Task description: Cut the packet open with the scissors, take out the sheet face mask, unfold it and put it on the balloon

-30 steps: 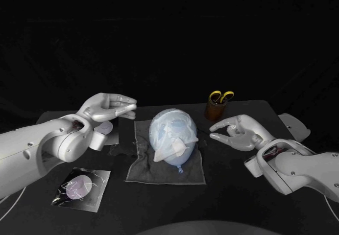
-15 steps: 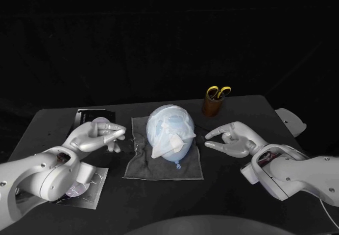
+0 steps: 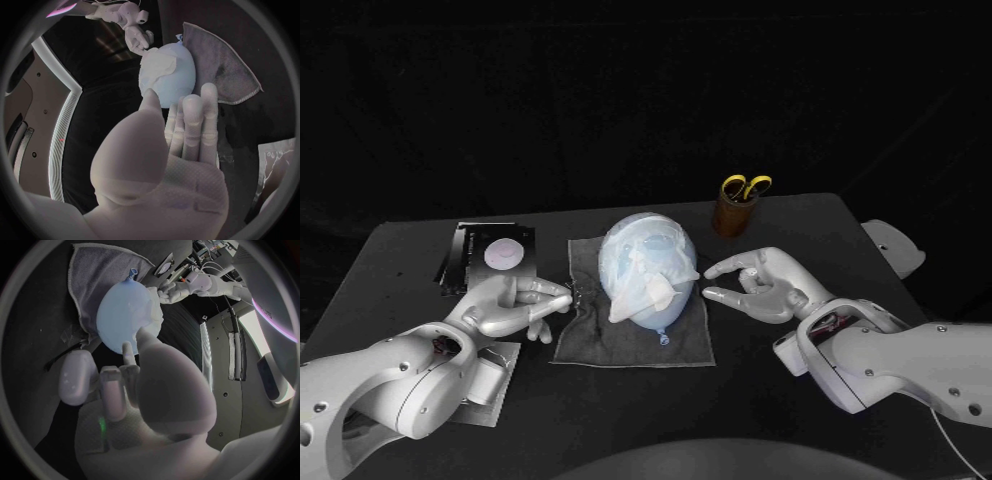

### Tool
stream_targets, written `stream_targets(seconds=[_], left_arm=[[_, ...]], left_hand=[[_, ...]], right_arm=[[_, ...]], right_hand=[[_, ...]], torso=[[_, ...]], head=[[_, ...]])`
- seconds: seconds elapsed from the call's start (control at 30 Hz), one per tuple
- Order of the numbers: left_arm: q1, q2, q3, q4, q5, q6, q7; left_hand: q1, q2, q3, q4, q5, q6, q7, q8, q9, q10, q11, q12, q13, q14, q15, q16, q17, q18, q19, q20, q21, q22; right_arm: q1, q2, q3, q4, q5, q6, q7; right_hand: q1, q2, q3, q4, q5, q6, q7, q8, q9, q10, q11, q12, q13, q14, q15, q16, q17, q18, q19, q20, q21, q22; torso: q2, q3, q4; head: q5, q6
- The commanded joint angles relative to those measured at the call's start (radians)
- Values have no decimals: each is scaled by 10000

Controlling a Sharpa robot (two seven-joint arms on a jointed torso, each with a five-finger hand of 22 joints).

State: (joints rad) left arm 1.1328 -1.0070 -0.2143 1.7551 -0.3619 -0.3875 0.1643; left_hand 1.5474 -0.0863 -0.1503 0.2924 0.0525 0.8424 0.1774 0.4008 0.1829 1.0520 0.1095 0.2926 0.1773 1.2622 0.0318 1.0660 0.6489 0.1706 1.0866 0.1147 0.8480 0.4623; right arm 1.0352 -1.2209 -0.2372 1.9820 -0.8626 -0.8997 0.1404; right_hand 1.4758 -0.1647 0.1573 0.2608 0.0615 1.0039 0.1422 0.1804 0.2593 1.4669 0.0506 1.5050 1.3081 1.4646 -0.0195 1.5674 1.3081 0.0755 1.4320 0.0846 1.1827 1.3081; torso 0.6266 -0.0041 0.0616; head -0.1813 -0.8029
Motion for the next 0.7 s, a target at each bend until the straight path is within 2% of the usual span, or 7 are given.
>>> stream_targets(seconds=[0.03, 0.37, 0.7], left_arm=[[-52, 149, -15, 55, -736, -52, -788], [-219, 646, -36, 26, -873, -104, -1034], [-253, 1012, -33, -41, -841, -187, -1137]], left_hand=[[129, -7, 14, -39, -41, -90, 21, 21, -15, -108, 10, -59, -27, 125, -15, 84, 66, 120, -47, 35, 109, 74], [201, -6, 30, -28, -42, -207, 77, -33, -48, -258, 57, -113, -59, 217, 16, 163, 151, 116, -85, 54, 278, 185], [8, -37, -36, -3, -42, -350, 105, -122, -95, -231, 80, -63, -52, 273, 46, 241, 234, 118, -166, 87, 439, 296]], right_arm=[[-47, 171, 0, -55, 7, -242, 528], [-138, 472, 3, -253, 74, -280, 494], [-150, 606, 6, -359, 193, -403, 541]], right_hand=[[89, 3, -25, -60, -51, -94, -3, -52, -20, 674, 74, -43, 2232, 1062, 70, 34, 2627, 1, -56, 44, -92, 1099], [129, 24, -47, -88, -57, -144, 19, -78, -35, 648, 95, -85, 2209, 1062, 88, 34, 2627, 18, -99, 60, -182, 1075], [145, 55, -47, -93, -56, -156, 27, -83, -40, 647, 103, -84, 2210, 1062, 96, 34, 2627, 18, -104, 67, -182, 1080]], torso=[[4, 0, 4], [2, -11, 4], [1, 2, -4]], head=[[7, -24], [81, 13], [88, 19]])
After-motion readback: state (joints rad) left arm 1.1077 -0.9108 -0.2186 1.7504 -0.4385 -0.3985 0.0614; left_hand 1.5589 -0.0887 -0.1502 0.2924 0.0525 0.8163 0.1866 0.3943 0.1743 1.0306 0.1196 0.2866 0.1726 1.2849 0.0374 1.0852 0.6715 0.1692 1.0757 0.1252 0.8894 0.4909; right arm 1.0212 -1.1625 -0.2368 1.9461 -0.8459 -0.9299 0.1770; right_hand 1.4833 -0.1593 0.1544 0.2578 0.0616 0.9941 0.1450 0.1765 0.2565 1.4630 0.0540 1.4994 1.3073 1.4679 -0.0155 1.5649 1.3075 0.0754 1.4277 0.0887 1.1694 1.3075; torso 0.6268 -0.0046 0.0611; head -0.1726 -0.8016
